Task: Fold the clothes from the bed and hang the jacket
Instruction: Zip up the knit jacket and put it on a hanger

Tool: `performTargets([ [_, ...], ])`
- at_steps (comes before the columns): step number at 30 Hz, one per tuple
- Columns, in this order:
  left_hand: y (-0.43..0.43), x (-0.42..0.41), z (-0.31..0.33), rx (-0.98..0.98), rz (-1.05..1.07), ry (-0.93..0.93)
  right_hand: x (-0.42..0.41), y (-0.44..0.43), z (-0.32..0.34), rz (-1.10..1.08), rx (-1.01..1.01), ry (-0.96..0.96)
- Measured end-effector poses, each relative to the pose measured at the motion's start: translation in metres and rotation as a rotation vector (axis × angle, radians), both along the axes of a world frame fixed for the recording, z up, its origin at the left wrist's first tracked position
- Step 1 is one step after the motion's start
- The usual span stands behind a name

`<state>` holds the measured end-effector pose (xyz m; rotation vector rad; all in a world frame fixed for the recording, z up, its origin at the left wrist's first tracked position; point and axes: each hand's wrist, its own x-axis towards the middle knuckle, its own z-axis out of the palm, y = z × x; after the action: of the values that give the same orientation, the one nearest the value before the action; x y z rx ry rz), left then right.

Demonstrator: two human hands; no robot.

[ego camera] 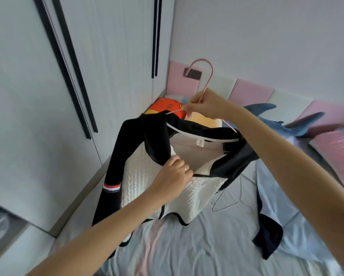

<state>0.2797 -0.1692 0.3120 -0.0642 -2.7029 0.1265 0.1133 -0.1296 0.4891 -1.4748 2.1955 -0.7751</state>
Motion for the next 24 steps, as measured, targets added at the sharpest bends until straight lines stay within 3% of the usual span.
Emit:
performTargets([
  [3,0.0,0.02,0.003,0.055,-0.001,0.063,-0.013,-0.031,-0.02,-0.095,-0.052,-0.056],
  [9,0.011,0.034,0.032,0.216,-0.039,0.064,-0.018,-0.078,-0.058,-0.142,0.074,-0.13],
  [13,-0.021,0.06,0.041,0.329,0.023,-0.232,-0.013,-0.096,-0.055,-0.072,0.058,-0.163],
  [15,-0.052,0.073,0.047,0.609,0.129,-0.362,-0.007,-0.107,-0.045,0.023,0.012,-0.13],
  [17,-0.086,0.08,0.058,0.797,0.226,-0.151,-0.007,-0.119,-0.039,0.095,-0.02,-0.058],
  [19,-0.12,0.084,0.07,0.714,0.351,0.164,-0.012,-0.132,-0.039,0.134,-0.069,-0.026],
  [24,-0.165,0.073,0.106,0.638,0.649,0.339,0.005,-0.163,-0.014,0.429,-0.138,-0.077],
])
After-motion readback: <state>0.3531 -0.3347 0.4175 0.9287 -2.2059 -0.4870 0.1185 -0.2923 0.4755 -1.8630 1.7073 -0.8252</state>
